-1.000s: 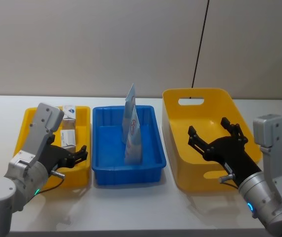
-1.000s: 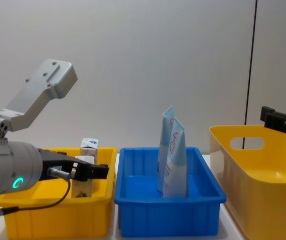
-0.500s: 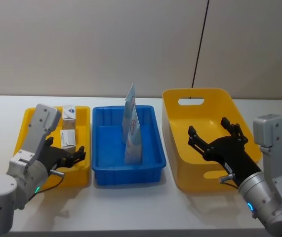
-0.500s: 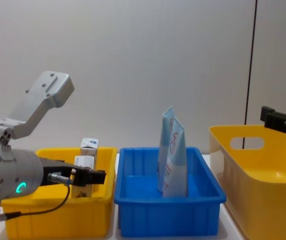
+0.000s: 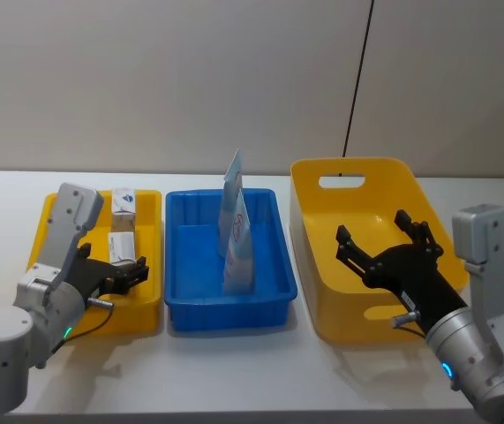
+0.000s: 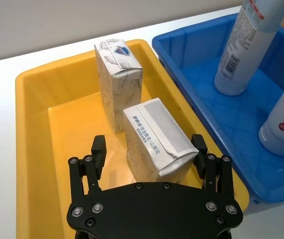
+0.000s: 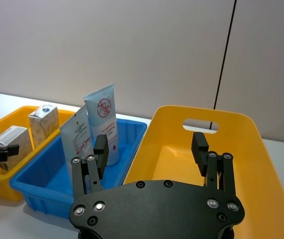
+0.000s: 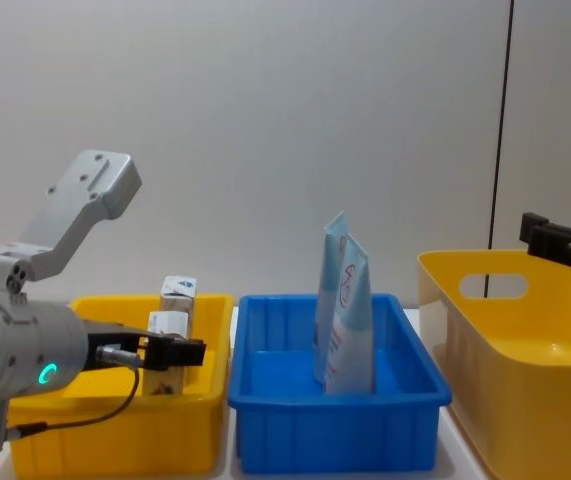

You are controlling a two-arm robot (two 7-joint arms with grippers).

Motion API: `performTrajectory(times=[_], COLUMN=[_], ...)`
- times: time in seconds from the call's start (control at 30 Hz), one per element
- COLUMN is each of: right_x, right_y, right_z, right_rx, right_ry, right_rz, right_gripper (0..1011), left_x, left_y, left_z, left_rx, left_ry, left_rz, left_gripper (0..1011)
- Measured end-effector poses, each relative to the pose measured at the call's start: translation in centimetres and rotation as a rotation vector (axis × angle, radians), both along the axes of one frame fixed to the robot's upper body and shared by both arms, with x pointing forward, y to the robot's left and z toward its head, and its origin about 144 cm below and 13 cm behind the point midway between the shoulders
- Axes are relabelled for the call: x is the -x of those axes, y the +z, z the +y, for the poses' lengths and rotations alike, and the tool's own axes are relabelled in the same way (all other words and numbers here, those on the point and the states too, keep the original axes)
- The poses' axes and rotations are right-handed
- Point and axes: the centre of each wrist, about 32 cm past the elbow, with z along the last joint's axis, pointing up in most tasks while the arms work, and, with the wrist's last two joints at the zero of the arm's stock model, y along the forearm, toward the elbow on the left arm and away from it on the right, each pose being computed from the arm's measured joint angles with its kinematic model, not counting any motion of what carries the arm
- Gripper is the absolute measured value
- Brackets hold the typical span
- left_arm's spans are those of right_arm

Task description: Bimanual collaborative sorting of washing and personal care products

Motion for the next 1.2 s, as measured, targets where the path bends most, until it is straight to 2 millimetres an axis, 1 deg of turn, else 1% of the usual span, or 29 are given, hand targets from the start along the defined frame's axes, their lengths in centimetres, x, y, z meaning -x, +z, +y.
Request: performTrajectory(times=[0.4,0.43,0.5,0.53,0.6,0.63,0.67,0.73,0.77,0.8,0.83,0.87,0.9,1.0,1.03,1.1,1.13,1.2], right_x=[0.0,0.0,0.0,0.0,0.0,0.0,0.0,0.0,0.0,0.0,0.0,0.0,0.0,0.0,0.0,0.0,0.0,0.0], right_y=[0.0,0.0,0.0,0.0,0.0,0.0,0.0,0.0,0.0,0.0,0.0,0.0,0.0,0.0,0.0,0.0,0.0,0.0], right_z=[0.0,0.0,0.0,0.0,0.0,0.0,0.0,0.0,0.0,0.0,0.0,0.0,0.0,0.0,0.0,0.0,0.0,0.0], right_rx=[0.000,0.000,0.000,0.000,0.000,0.000,0.000,0.000,0.000,0.000,0.000,0.000,0.000,0.000,0.000,0.000,0.000,0.000], right_ry=[0.000,0.000,0.000,0.000,0.000,0.000,0.000,0.000,0.000,0.000,0.000,0.000,0.000,0.000,0.000,0.000,0.000,0.000], right_rz=[0.000,0.000,0.000,0.000,0.000,0.000,0.000,0.000,0.000,0.000,0.000,0.000,0.000,0.000,0.000,0.000,0.000,0.000], right_gripper=[1003,1003,1003,1003,1003,1003,1003,1003,1003,1003,1003,1003,1003,1003,1003,1003,1003,1003], left_x=[-0.8,-0.8,-0.9,-0.9,-1.0,-1.0,-1.0,-1.0,-1.1,-1.1,-1.1,-1.1,-1.1,-1.2,-1.2,-1.2,-1.2,-1.2], left_y=[-0.5,-0.5,-0.5,-0.6,-0.6,-0.6,-0.6,-0.6,-0.7,-0.7,-0.7,-0.7,-0.7,-0.7,-0.7,-0.7,-0.7,-0.7], left_z=[-0.2,-0.2,-0.2,-0.2,-0.2,-0.2,-0.2,-0.2,-0.2,-0.2,-0.3,-0.3,-0.3,-0.3,-0.3,-0.3,-0.3,-0.3], left_rx=[0.024,0.026,0.028,0.030,0.032,0.033,0.033,0.034,0.035,0.036,0.037,0.037,0.037,0.038,0.039,0.039,0.040,0.040], left_ry=[0.017,0.019,0.020,0.021,0.022,0.023,0.023,0.024,0.025,0.025,0.026,0.026,0.026,0.027,0.028,0.028,0.028,0.028], left_rz=[0.003,0.003,0.003,0.003,0.003,0.003,0.003,0.003,0.003,0.004,0.004,0.004,0.004,0.003,0.004,0.004,0.004,0.004], left_gripper=[1003,973,949,907,861,861,810,774,733,715,657,657,597,515,448,415,380,369])
